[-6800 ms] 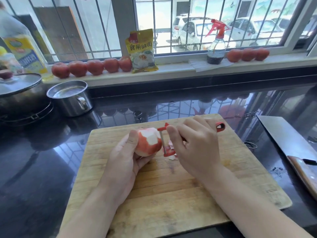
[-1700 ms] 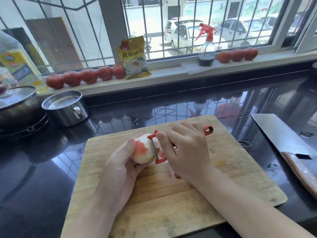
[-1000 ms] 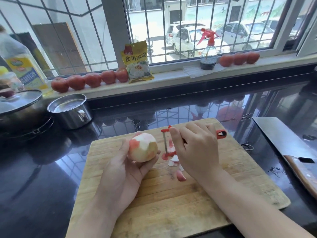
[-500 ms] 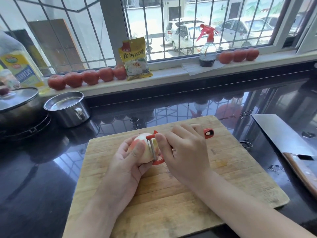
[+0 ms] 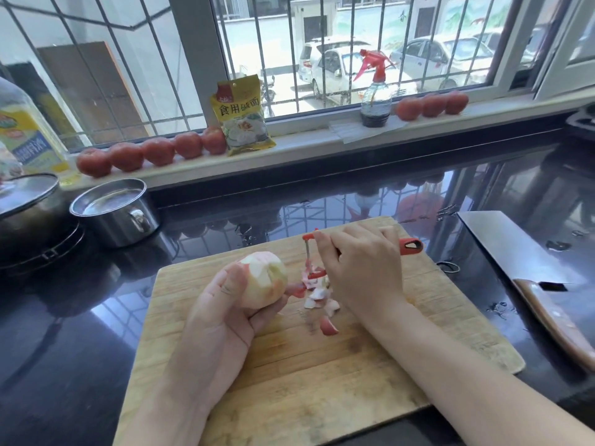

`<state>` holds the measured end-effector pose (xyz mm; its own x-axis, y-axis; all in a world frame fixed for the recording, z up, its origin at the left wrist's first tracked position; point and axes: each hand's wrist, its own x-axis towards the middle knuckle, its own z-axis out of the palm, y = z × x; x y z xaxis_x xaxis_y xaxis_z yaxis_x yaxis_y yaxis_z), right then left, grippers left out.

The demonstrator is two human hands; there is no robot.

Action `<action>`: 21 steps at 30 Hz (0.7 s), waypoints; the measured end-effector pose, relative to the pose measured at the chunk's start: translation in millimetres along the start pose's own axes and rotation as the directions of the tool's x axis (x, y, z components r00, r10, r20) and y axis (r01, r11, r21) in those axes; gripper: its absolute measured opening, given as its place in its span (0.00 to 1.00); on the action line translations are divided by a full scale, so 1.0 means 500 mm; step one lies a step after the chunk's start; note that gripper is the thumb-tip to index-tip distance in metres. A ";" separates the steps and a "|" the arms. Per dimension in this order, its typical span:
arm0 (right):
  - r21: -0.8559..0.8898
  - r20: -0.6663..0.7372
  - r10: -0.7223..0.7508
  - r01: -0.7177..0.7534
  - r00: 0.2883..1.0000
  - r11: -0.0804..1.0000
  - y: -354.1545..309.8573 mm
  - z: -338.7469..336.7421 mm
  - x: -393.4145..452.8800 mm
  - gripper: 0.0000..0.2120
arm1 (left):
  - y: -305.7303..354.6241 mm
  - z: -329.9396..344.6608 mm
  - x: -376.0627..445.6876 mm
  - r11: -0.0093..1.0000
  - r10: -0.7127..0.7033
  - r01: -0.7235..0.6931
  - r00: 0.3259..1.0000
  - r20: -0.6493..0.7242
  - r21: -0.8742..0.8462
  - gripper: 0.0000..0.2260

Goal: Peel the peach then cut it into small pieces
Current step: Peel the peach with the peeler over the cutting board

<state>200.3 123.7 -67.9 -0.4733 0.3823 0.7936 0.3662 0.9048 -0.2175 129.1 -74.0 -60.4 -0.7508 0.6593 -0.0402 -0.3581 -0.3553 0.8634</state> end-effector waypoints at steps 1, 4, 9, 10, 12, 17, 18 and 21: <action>-0.022 -0.005 0.013 -0.013 1.000 1.000 0.009 -0.001 0.000 0.23 | 0.001 0.002 0.001 1.000 0.005 -0.005 1.000 -0.027 0.005 0.22; -0.037 0.010 0.040 -0.040 0.999 0.999 0.013 -0.003 -0.002 0.23 | 0.008 0.012 0.004 0.996 0.046 -0.038 0.995 -0.093 0.082 0.23; 0.177 -0.053 0.004 0.005 0.999 0.984 -0.008 -0.003 -0.002 0.25 | 0.012 0.015 0.001 0.990 0.055 -0.043 0.994 -0.090 0.134 0.29; 0.234 -0.070 -0.040 0.056 0.997 0.971 -0.016 -0.007 -0.005 0.25 | 0.012 0.016 0.000 0.990 0.048 -0.037 0.996 -0.081 0.135 0.30; 0.298 -0.094 -0.124 0.147 0.988 0.943 -0.032 -0.012 -0.012 0.26 | 0.009 0.017 -0.001 0.990 0.042 -0.034 0.997 -0.062 0.136 0.31; 0.285 -0.111 -0.192 0.216 0.975 0.934 -0.053 -0.013 -0.020 0.24 | 0.005 0.018 -0.003 0.985 0.037 -0.035 0.999 -0.014 0.166 0.32; 0.272 -0.118 -0.191 0.217 0.974 0.938 -0.054 -0.013 -0.021 0.24 | 0.004 0.017 -0.002 0.985 0.032 -0.031 0.999 -0.006 0.170 0.29; 0.235 -0.138 -0.193 0.221 0.972 0.946 -0.054 -0.013 -0.021 0.23 | 0.002 0.012 -0.002 0.985 0.017 -0.017 1.000 0.005 0.172 0.23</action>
<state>200.6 93.9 -66.6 -0.4202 0.1710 0.8912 0.0535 0.9850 -0.1638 132.9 -71.1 -56.1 -0.7541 0.6564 -0.0234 -0.2443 -0.2472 0.9377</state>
